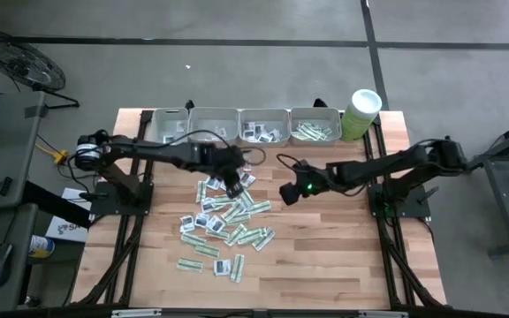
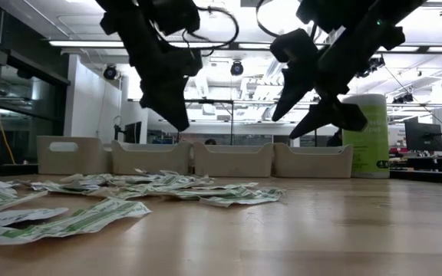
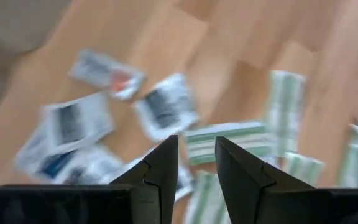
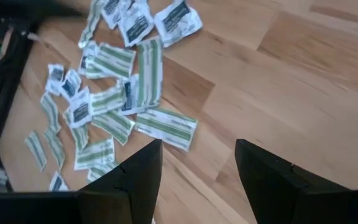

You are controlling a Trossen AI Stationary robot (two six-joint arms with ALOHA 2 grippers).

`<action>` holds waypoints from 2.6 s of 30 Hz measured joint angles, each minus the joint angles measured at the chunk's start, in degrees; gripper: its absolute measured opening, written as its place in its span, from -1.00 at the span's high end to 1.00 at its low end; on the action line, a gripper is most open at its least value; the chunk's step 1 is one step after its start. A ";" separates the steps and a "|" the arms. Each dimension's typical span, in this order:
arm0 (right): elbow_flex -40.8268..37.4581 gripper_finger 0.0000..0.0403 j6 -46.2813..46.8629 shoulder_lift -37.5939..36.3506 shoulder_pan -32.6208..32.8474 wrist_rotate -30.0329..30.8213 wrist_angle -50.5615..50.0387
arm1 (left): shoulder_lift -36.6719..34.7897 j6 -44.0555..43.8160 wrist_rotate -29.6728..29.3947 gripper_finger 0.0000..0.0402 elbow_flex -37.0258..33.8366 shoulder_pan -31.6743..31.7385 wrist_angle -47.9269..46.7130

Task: Pick & Place First Aid Supplies
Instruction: Put the green bandage into the right gray bin

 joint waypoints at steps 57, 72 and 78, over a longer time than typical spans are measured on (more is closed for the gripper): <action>-0.02 0.02 13.42 1.31 8.01 8.47 0.50 | 18.96 2.30 3.31 1.00 -1.18 -10.79 20.85; -0.04 0.02 15.78 15.95 8.37 6.56 16.22 | 19.15 0.89 3.29 1.00 -1.35 -10.79 20.52; -0.02 0.02 16.25 17.71 8.24 7.74 17.37 | 19.19 0.90 3.29 1.00 -1.39 -10.79 20.51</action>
